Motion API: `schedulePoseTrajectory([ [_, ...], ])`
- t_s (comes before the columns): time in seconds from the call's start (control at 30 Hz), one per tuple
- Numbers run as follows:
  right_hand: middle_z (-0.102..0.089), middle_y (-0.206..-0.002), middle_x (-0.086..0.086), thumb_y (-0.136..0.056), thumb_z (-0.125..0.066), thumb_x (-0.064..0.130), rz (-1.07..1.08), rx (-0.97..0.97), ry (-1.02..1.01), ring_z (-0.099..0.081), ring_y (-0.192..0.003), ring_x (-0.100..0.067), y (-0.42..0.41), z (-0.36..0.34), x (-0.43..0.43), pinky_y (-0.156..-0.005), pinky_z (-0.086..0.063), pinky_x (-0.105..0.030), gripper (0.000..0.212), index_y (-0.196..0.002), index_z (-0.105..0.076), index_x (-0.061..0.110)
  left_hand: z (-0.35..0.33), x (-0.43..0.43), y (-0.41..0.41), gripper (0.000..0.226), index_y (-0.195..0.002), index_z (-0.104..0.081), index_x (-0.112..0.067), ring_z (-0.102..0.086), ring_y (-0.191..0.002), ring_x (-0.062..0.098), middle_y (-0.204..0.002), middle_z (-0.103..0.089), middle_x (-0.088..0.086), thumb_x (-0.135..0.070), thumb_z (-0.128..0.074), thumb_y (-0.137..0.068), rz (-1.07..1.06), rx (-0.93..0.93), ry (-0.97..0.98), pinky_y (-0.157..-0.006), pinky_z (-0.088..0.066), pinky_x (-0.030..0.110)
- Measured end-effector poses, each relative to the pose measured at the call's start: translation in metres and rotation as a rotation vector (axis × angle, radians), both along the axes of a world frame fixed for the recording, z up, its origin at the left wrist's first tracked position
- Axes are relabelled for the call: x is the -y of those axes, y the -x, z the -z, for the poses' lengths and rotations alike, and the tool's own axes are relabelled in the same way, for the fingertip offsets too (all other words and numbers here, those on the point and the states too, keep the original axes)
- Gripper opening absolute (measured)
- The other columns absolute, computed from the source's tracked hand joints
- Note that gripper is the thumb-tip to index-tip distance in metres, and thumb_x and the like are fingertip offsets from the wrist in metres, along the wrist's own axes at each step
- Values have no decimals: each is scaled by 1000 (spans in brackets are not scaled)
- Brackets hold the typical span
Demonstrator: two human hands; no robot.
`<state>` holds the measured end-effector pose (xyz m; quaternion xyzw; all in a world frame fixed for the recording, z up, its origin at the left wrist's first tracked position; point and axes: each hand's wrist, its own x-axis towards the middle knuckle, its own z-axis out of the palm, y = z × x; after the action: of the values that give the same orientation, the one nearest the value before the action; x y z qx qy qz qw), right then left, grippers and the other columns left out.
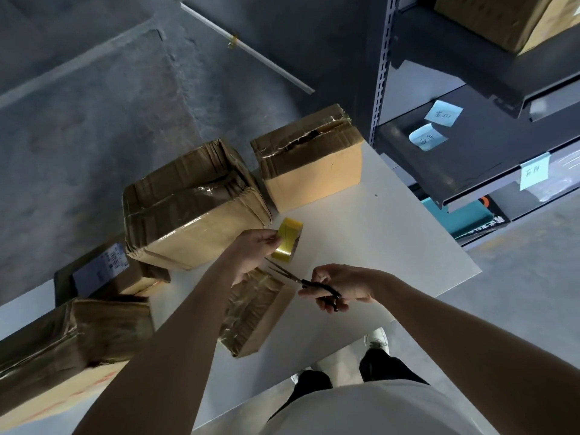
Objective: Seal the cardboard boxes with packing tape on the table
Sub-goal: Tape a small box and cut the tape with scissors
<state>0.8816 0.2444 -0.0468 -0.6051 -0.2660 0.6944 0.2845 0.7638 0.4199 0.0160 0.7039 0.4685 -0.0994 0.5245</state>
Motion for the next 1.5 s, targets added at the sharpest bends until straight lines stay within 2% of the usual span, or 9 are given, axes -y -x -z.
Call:
schedulePoseTrajectory([
  [0.1, -65, -77, -10, -85, -73, 43, 3, 16, -2, -59, -60, -17, 0, 1, -4, -46, -40, -24, 45, -104, -55, 7, 0, 0, 0, 38, -132, -60, -24, -52, -121, 17, -116, -63, -7, -34, -64, -95, -23, 5, 28, -108, -38, 50],
  [0.17, -66, -77, -10, -86, -73, 43, -1, 32, -4, -58, -59, -17, 0, 1, -6, -45, -39, -24, 46, -105, -56, 5, 0, -1, 0, 40, -133, -59, -22, -51, -119, 15, -123, -63, -5, -33, -63, -95, -19, 11, 38, -105, -38, 43],
  [0.27, -66, -77, -11, -85, -74, 44, 8, 66, -3, -57, -60, -17, 1, 3, -8, -44, -37, -23, 44, -102, -57, 7, -1, 0, -2, 39, -134, -59, -19, -50, -114, 11, -119, -62, -6, -30, -62, -96, 4, 19, 38, -96, -35, 34],
  [0.5, -69, -76, -3, -81, -75, 53, -19, 138, 13, -59, -59, -12, 0, 1, -10, -50, -41, -20, 43, -100, -60, 17, 2, -1, -4, 36, -133, -60, -17, -51, -110, 9, -123, -63, -1, -27, -60, -98, 38, 24, 25, -92, -35, 29],
  [0.57, -68, -74, -1, -81, -75, 53, -27, 150, 8, -58, -58, -10, -2, 0, -10, -53, -43, -21, 43, -100, -60, 18, 2, -1, -3, 35, -132, -61, -17, -52, -109, 9, -118, -63, -4, -26, -59, -98, 51, 25, 8, -90, -35, 28],
  [0.77, -67, -74, -3, -80, -77, 49, -23, 157, 5, -57, -58, -13, -5, -2, -11, -60, -46, -25, 44, -101, -60, 15, 6, -5, -3, 34, -130, -63, -16, -56, -110, 10, -117, -64, -4, -24, -60, -98, 58, 39, 2, -91, -36, 27],
  [1.13, -64, -65, -6, -79, -82, 40, -19, 151, -56, -54, -55, -18, -8, -3, -14, -57, -45, -27, 37, -90, -59, 13, 15, -10, 1, 32, -128, -64, -22, -60, -114, 12, -116, -68, -5, -28, -62, -96, 57, 61, -15, -106, -42, 37],
  [1.37, -66, -68, -10, -77, -83, 41, -38, 190, -86, -56, -55, -20, -9, -4, -15, -57, -47, -29, 40, -88, -59, 11, 15, -8, 3, 34, -130, -62, -18, -60, -110, 10, -106, -66, -9, -25, -60, -97, 35, 92, -11, -99, -43, 30],
  [1.5, -67, -68, -6, -79, -80, 47, -64, 196, -25, -56, -53, -15, -5, -8, -14, -53, -45, -21, 42, -95, -60, 13, 19, -8, 7, 32, -127, -64, -19, -62, -105, 8, -105, -69, -10, -26, -62, -97, 26, 85, 8, -100, -45, 32],
])
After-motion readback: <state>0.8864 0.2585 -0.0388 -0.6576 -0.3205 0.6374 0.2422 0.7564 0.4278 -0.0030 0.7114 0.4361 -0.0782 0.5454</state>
